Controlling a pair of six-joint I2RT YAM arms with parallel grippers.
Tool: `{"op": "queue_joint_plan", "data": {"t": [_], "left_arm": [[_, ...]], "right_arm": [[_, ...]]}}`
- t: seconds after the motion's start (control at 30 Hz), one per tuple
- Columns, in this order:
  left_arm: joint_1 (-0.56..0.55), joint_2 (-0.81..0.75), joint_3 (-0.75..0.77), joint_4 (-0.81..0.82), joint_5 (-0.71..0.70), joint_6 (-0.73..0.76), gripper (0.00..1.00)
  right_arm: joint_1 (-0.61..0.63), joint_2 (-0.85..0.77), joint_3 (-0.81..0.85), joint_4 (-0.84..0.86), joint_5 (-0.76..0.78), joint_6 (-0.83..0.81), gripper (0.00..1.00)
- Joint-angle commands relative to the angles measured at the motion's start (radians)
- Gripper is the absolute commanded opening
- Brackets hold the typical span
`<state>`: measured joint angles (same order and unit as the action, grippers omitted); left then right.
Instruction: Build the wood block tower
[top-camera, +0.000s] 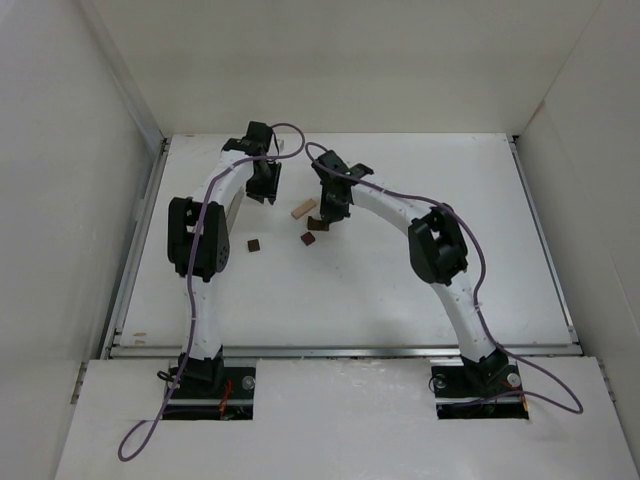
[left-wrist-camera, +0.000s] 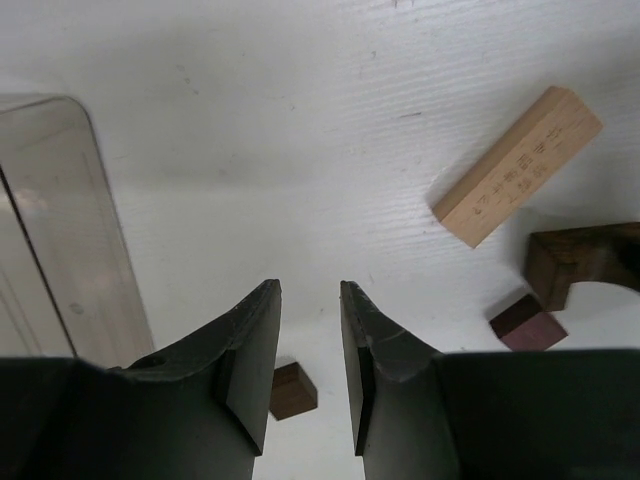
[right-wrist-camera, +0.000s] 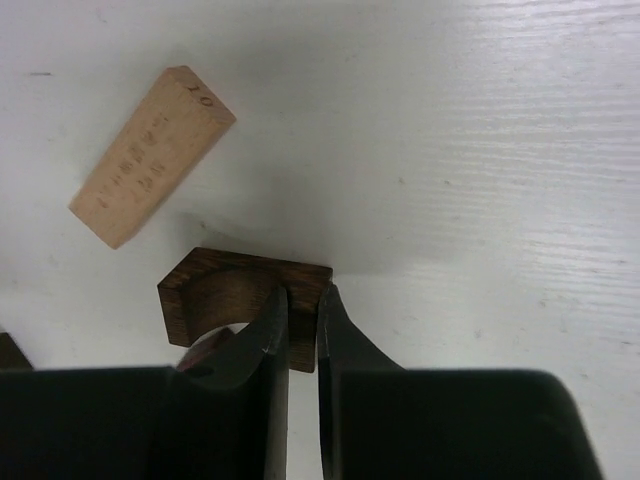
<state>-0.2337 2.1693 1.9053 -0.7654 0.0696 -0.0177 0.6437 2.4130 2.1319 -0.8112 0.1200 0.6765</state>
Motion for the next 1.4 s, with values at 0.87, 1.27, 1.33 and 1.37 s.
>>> {"op": "queue_joint_plan", "data": {"t": [0.87,1.27,1.33,1.37], "left_arm": [[-0.141,0.006,-0.069,0.204,0.019,0.349,0.51],[-0.170,0.049,-0.060,0.175,0.105,0.410,0.61],[-0.170,0.067,-0.051,0.175,0.105,0.410,0.61],[-0.170,0.089,-0.040,0.175,0.105,0.410,0.61]], "right_arm": [[-0.099,-0.362,-0.595,0.221,0.119,-0.173,0.09],[-0.108,-0.482,-0.635,0.261,0.099,-0.221,0.58],[-0.117,-0.506,-0.653,0.261,0.099,-0.221,0.61],[-0.118,-0.531,-0.653,0.261,0.099,-0.221,0.61]]}}
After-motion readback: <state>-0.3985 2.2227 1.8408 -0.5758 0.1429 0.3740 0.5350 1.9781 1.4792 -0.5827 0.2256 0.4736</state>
